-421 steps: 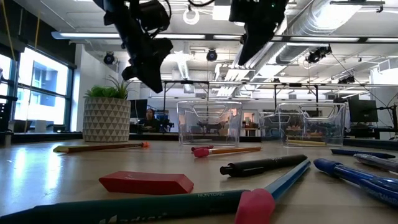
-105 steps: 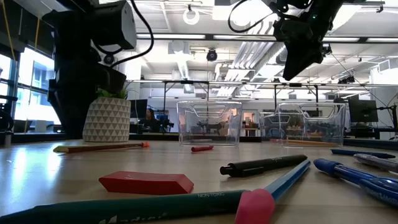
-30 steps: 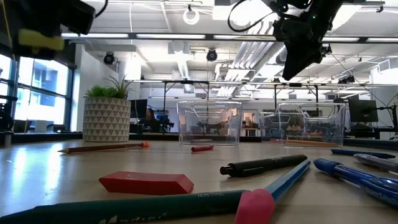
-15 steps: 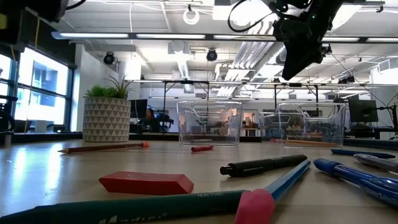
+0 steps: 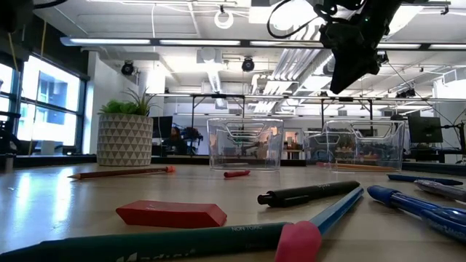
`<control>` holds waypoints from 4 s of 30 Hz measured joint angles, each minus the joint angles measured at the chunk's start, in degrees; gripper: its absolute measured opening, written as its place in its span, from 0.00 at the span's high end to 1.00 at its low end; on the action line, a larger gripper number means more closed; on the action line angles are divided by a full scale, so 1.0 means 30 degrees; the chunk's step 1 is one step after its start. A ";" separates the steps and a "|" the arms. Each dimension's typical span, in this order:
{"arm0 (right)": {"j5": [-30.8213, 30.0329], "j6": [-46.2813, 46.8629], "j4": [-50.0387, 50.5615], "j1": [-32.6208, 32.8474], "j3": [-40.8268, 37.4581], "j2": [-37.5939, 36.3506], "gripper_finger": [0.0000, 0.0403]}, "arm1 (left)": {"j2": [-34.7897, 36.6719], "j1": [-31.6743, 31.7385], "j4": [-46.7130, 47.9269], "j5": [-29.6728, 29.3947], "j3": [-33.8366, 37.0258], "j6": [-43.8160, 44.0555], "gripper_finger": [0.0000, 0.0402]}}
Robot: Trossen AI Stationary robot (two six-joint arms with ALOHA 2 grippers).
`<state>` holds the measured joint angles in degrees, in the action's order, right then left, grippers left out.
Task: Sort crayons/erasers/pens/pencils in bins
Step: Put the light green eraser into the bottom left transparent bin, then put the purple pen into the bottom right transparent bin
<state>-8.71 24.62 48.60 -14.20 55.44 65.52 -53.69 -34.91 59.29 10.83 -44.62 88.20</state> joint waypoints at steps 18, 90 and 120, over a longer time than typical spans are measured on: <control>0.0000 -0.0005 -0.0226 0.0000 0.0000 0.0000 0.82 | -0.5899 -0.4366 -0.3707 -0.1771 0.0000 0.5044 0.85; 0.1399 -0.6678 0.0924 0.5792 0.2645 0.0168 0.80 | 0.0780 0.0080 -0.5416 -1.0886 -0.0029 0.1549 0.55; 0.3545 -1.4427 0.0286 1.0905 0.2601 0.6115 0.65 | 0.0764 0.8922 -0.5757 -0.9721 -0.0022 -0.6565 0.55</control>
<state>1.92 -18.66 49.46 18.52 63.24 83.86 -51.40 -8.14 42.02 -18.33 -44.69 68.50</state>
